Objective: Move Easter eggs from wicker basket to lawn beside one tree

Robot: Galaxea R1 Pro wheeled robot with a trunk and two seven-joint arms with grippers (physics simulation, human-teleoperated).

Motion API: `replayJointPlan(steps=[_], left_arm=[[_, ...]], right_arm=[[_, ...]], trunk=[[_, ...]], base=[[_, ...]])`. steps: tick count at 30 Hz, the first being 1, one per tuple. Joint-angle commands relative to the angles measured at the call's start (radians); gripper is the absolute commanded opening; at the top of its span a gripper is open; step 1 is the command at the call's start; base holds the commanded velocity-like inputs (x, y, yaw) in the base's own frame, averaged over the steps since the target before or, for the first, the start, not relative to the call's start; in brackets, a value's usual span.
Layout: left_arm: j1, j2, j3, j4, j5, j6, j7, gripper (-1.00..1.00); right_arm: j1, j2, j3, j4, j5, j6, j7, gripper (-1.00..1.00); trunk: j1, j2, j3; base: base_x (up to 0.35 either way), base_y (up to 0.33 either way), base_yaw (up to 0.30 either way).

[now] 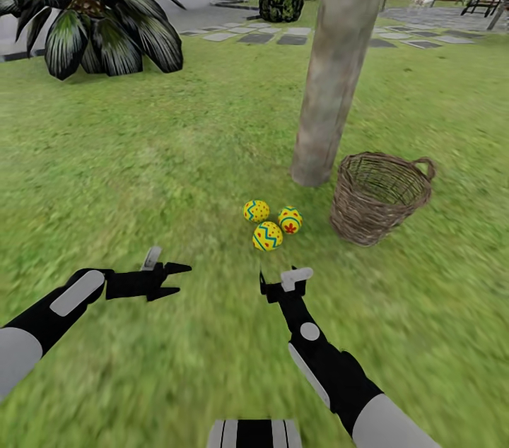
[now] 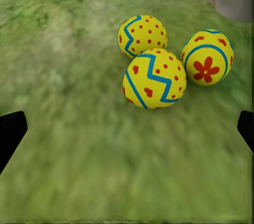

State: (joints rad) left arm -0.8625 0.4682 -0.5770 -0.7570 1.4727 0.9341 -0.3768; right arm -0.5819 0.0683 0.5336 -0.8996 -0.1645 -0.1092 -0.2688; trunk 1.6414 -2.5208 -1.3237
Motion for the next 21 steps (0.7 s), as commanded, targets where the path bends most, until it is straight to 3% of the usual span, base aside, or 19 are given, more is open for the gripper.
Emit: replayJointPlan(steps=[1,5,21], left_arm=[[-0.001,0.001,-0.004,0.001,-0.005,-0.001,-0.008,1.00],[-0.001,0.000,-0.004,0.003,-0.004,-0.001,-0.008,1.00],[-0.001,0.000,-0.004,0.015,-0.006,-0.001,-0.008,1.00]], right_arm=[[-0.001,-0.001,0.004,0.001,-0.011,-0.006,-0.006,1.00],[-0.001,-0.001,0.004,0.001,-0.010,-0.006,-0.006,1.00],[0.003,-0.001,0.005,0.002,-0.009,-0.039,-0.006,1.00]], trunk=[[-0.001,0.000,0.003],[-0.003,0.001,0.019],[-0.010,0.005,0.087]], base=[[-0.339,0.000,0.000],[-0.175,0.000,0.000],[-0.005,0.000,0.000]])
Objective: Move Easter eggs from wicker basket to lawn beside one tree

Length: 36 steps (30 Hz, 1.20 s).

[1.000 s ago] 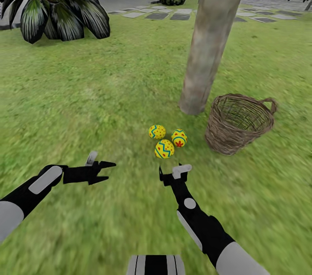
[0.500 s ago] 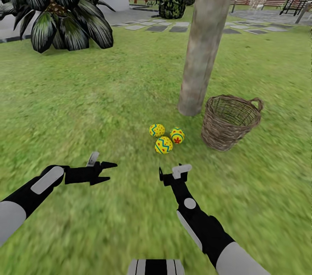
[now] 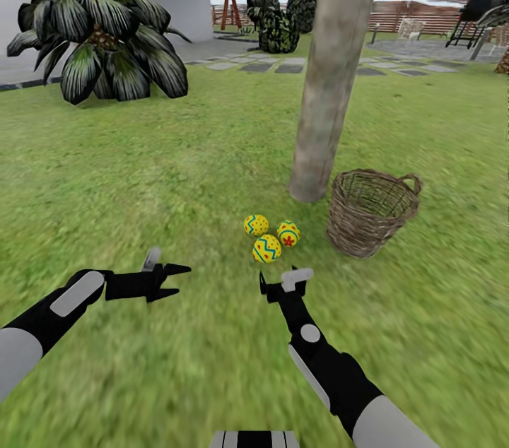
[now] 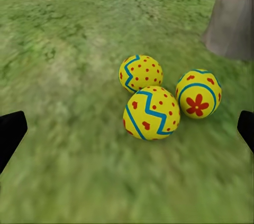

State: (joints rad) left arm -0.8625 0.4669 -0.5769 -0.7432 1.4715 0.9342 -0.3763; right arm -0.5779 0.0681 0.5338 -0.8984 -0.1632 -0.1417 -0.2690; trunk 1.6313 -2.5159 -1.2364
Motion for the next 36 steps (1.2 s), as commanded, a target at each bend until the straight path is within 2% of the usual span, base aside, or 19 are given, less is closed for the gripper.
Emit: replayJointPlan(steps=[1,7,12,18,22,24,25,26,29,30,32,33,36], left_arm=[[-0.001,0.001,-0.004,0.001,-0.005,-0.002,-0.009,1.00],[-0.001,0.001,-0.004,0.001,-0.003,-0.003,-0.008,1.00],[-0.001,-0.006,-0.004,0.005,0.002,-0.041,-0.009,1.00],[-0.001,-0.010,-0.004,0.016,0.003,-0.044,-0.008,1.00],[-0.001,-0.024,-0.005,0.037,-0.008,-0.065,0.009,1.00],[-0.001,-0.078,-0.008,0.101,-0.085,-0.194,0.058,1.00],[-0.001,-0.111,-0.009,0.142,-0.126,-0.260,0.095,1.00],[-0.001,-0.120,-0.009,0.155,-0.135,-0.280,0.107,1.00],[-0.001,-0.176,-0.010,0.253,-0.167,-0.360,0.170,1.00],[-0.001,-0.206,-0.011,0.328,-0.175,-0.387,0.188,1.00],[-0.001,-0.252,-0.011,0.438,-0.201,-0.455,0.200,1.00],[-0.001,-0.263,-0.011,0.463,-0.210,-0.484,0.201,1.00],[-0.001,-0.330,-0.011,0.598,-0.275,-0.672,0.210,1.00]], right_arm=[[0.003,-0.001,0.004,0.001,-0.010,-0.015,-0.006,1.00],[0.013,-0.002,0.003,0.000,-0.008,-0.054,-0.005,1.00],[0.018,-0.011,0.004,-0.008,-0.007,-0.059,-0.006,1.00],[0.018,-0.011,0.003,-0.008,-0.008,-0.059,-0.004,1.00],[0.018,-0.011,0.004,-0.006,-0.011,-0.059,-0.007,1.00],[0.039,-0.019,0.002,0.014,-0.019,-0.059,-0.007,1.00],[0.061,-0.034,0.002,0.019,-0.022,-0.060,-0.007,1.00],[0.068,-0.040,0.002,0.020,-0.023,-0.060,-0.007,1.00],[0.101,-0.067,0.001,0.027,-0.024,-0.072,-0.008,1.00],[0.119,-0.079,0.000,0.030,-0.024,-0.085,-0.010,1.00],[0.141,-0.099,0.000,0.034,-0.025,-0.099,-0.013,1.00],[0.147,-0.104,0.000,0.034,-0.025,-0.101,-0.013,1.00],[0.197,-0.130,-0.002,0.035,-0.040,-0.107,-0.016,1.00]], trunk=[[-0.001,0.000,0.005],[-0.003,0.001,0.034],[-0.006,0.003,0.054],[-0.008,0.004,0.078],[-0.010,0.005,0.093],[-0.011,0.005,0.101],[-0.011,0.006,0.105],[-0.012,0.006,0.109],[-0.013,0.007,0.120],[-0.014,0.007,0.124],[-0.015,0.007,0.132],[-0.015,0.007,0.136],[-0.016,0.008,0.147]], base=[[0.000,0.000,0.000],[0.000,0.000,0.000],[0.000,0.000,0.000],[0.000,0.000,0.000],[0.000,0.000,0.000],[0.000,0.000,0.000],[0.000,0.000,0.000],[0.000,0.000,0.000],[0.000,0.000,0.000],[0.000,0.000,0.000],[0.000,0.000,0.000],[0.000,0.000,0.000],[0.000,0.000,0.000]])
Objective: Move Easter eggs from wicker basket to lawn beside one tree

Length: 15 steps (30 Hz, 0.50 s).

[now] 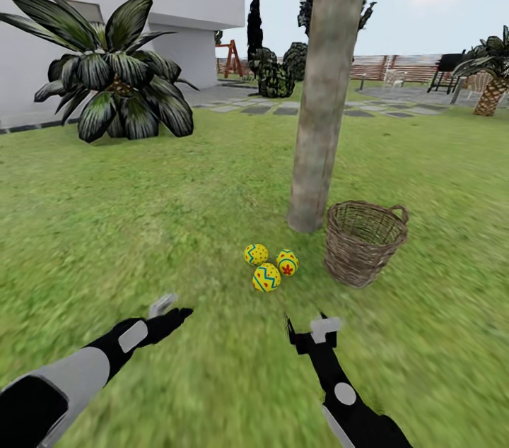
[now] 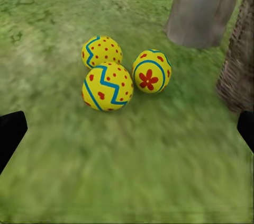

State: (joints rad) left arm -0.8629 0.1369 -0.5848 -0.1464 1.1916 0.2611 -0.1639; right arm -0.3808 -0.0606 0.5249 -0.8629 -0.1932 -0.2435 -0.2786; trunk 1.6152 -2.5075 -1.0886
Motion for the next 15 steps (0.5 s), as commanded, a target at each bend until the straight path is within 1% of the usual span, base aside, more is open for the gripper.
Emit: replayJointPlan(steps=[1,2,3,4,5,6,7,8,9,10,12,14,15], left_arm=[[-0.001,-0.026,-0.002,0.048,-0.009,-0.039,-0.001,1.00],[-0.001,-0.039,-0.002,0.064,-0.014,-0.054,0.001,1.00],[0.001,-0.057,-0.002,0.086,-0.022,-0.075,0.007,1.00],[0.009,-0.070,-0.002,0.100,-0.026,-0.091,0.023,1.00],[0.036,-0.082,-0.002,0.112,-0.031,-0.119,0.062,1.00],[0.065,-0.090,-0.002,0.118,-0.033,-0.162,0.111,1.00],[0.081,-0.094,-0.002,0.121,-0.034,-0.201,0.146,1.00],[0.105,-0.100,-0.003,0.123,-0.035,-0.269,0.193,1.00],[0.120,-0.103,-0.003,0.124,-0.035,-0.312,0.217,1.00],[0.128,-0.104,-0.003,0.124,-0.035,-0.331,0.225,1.00],[0.164,-0.114,-0.003,0.125,-0.035,-0.383,0.247,1.00],[0.195,-0.123,-0.003,0.125,-0.035,-0.406,0.257,1.00],[0.218,-0.126,-0.003,0.125,-0.035,-0.414,0.260,1.00]], right_arm=[[0.014,-0.009,0.006,0.003,-0.031,-0.006,-0.011,1.00],[0.020,-0.012,0.006,0.006,-0.045,-0.006,-0.015,1.00],[0.029,-0.019,0.005,0.016,-0.077,-0.008,-0.027,1.00],[0.037,-0.029,0.005,0.025,-0.109,-0.014,-0.040,1.00],[0.050,-0.042,0.006,0.036,-0.149,-0.031,-0.056,1.00],[0.064,-0.050,0.007,0.053,-0.170,-0.056,-0.066,1.00],[0.072,-0.052,0.007,0.077,-0.177,-0.073,-0.069,1.00],[0.078,-0.055,0.008,0.124,-0.183,-0.105,-0.072,1.00],[0.080,-0.055,0.008,0.160,-0.186,-0.130,-0.073,1.00],[0.081,-0.055,0.008,0.178,-0.187,-0.144,-0.073,1.00],[0.083,-0.055,0.008,0.270,-0.192,-0.214,-0.073,1.00],[0.084,-0.053,0.008,0.369,-0.195,-0.290,-0.072,1.00],[0.084,-0.051,0.009,0.446,-0.197,-0.343,-0.070,1.00]], trunk=[[-0.001,0.000,0.003],[-0.001,0.000,0.007],[-0.002,0.000,0.011],[-0.002,0.001,0.015],[-0.002,0.001,0.019],[-0.003,0.001,0.023],[-0.003,0.001,0.026],[-0.004,0.002,0.030],[-0.004,0.002,0.034],[-0.005,0.002,0.038],[-0.006,0.002,0.046],[-0.007,0.003,0.054],[-0.007,0.003,0.057]], base=[[0.000,0.000,0.000],[0.000,0.000,0.000],[0.000,0.000,0.000],[0.000,0.000,0.000],[0.000,0.000,0.000],[0.000,0.000,0.000],[0.000,0.000,0.000],[0.000,0.000,0.000],[0.000,0.000,0.000],[0.000,0.000,0.000],[0.000,0.000,0.000],[0.000,0.000,0.000],[0.000,0.000,0.000]])
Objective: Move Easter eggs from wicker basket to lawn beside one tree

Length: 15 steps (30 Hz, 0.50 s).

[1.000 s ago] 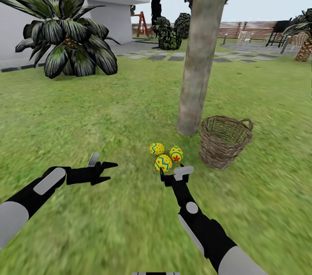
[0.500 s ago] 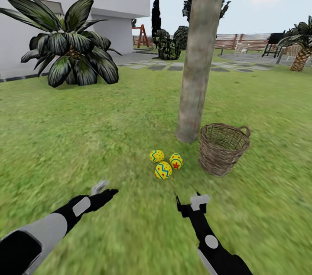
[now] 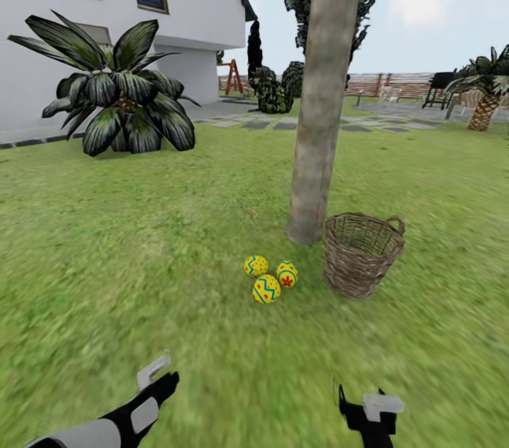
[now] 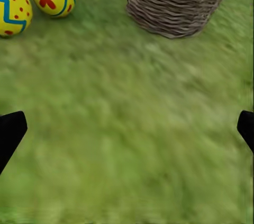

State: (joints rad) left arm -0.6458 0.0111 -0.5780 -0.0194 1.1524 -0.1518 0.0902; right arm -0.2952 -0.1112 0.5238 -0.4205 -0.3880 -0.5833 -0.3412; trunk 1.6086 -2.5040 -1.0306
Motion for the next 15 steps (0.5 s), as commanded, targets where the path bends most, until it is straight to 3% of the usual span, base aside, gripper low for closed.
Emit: replayJointPlan(steps=[1,3,6,12,13,15], left_arm=[[0.009,-0.001,-0.010,-0.002,0.004,-0.003,0.007,1.00],[0.066,-0.001,-0.008,-0.002,0.004,-0.026,0.010,1.00],[0.114,0.001,-0.008,-0.002,0.004,-0.101,0.010,1.00],[0.194,0.006,-0.009,-0.002,0.004,-0.165,0.009,1.00],[0.229,0.010,-0.010,-0.002,0.003,-0.209,0.008,1.00],[0.249,0.013,-0.012,-0.002,0.001,-0.250,0.008,1.00]], right_arm=[[-0.001,0.000,0.010,0.026,-0.002,-0.018,-0.007,1.00],[-0.001,0.003,0.008,0.102,-0.003,-0.068,-0.009,1.00],[-0.001,0.003,0.003,0.130,-0.008,-0.080,-0.009,1.00],[-0.001,0.004,0.004,0.172,-0.011,-0.084,-0.005,1.00],[-0.001,0.005,0.004,0.180,-0.011,-0.085,-0.005,1.00],[-0.001,0.005,0.004,0.183,-0.011,-0.085,-0.004,1.00]], trunk=[[-0.001,0.000,0.003],[-0.002,0.000,0.011],[-0.003,0.001,0.023],[-0.006,0.002,0.046],[-0.006,0.003,0.050],[-0.007,0.003,0.057]], base=[[0.000,0.000,0.000],[0.000,0.000,0.000],[0.000,0.000,0.000],[0.000,0.000,0.000],[0.000,0.000,0.000],[0.000,0.000,0.000]])
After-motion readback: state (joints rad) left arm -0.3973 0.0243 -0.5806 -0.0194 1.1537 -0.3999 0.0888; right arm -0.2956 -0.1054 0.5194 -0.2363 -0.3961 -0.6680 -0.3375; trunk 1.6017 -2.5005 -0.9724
